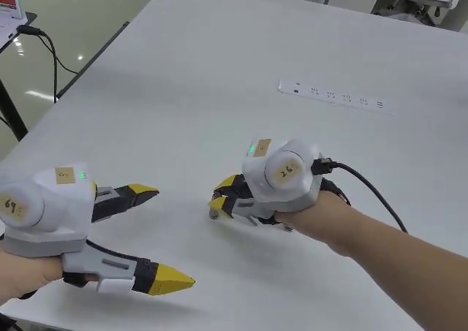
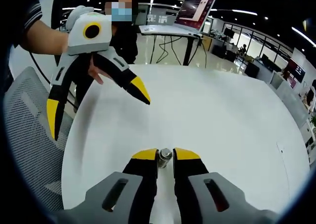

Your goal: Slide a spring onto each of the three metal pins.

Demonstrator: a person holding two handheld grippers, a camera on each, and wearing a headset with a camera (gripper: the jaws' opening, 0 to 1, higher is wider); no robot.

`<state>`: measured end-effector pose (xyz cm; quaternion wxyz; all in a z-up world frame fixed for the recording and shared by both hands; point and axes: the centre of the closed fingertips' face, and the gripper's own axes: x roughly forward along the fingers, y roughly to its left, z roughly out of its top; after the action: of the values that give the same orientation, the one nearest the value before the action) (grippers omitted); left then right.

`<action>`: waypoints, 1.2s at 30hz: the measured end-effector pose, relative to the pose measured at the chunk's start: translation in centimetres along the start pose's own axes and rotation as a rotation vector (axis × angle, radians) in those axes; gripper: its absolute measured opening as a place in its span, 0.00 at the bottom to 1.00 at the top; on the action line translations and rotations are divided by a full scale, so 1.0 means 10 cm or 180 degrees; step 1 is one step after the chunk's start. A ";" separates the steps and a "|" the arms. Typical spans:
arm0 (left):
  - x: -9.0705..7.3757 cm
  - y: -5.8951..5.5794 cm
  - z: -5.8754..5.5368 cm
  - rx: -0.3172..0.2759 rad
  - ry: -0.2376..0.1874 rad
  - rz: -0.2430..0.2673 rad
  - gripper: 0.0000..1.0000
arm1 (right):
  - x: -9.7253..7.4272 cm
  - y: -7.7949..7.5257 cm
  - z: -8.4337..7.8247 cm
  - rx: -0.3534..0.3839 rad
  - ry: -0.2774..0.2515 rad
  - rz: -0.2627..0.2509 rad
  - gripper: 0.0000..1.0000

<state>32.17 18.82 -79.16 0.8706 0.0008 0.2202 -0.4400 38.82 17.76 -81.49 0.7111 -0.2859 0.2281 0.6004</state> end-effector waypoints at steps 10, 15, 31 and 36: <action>0.02 0.00 0.07 0.0025 0.0004 -0.0010 0.93 | -0.17 -0.01 0.06 0.0094 -0.0142 -0.0038 0.14; 0.04 0.02 0.12 0.0045 0.0010 0.0006 0.93 | -0.29 -0.02 0.03 0.0217 -0.0252 -0.0076 0.17; 0.15 0.01 0.27 0.0173 0.0035 -0.0038 0.94 | -0.69 -0.11 -0.07 0.0607 -0.0565 -0.0297 0.35; 0.15 0.01 0.30 0.0161 0.0004 -0.0025 0.94 | -0.87 -0.11 -0.17 0.0722 -0.0710 -0.0398 0.43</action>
<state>34.17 17.16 -77.07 0.8684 0.0223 0.2095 -0.4489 38.43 10.18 -76.73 0.7957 -0.1491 0.1959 0.5535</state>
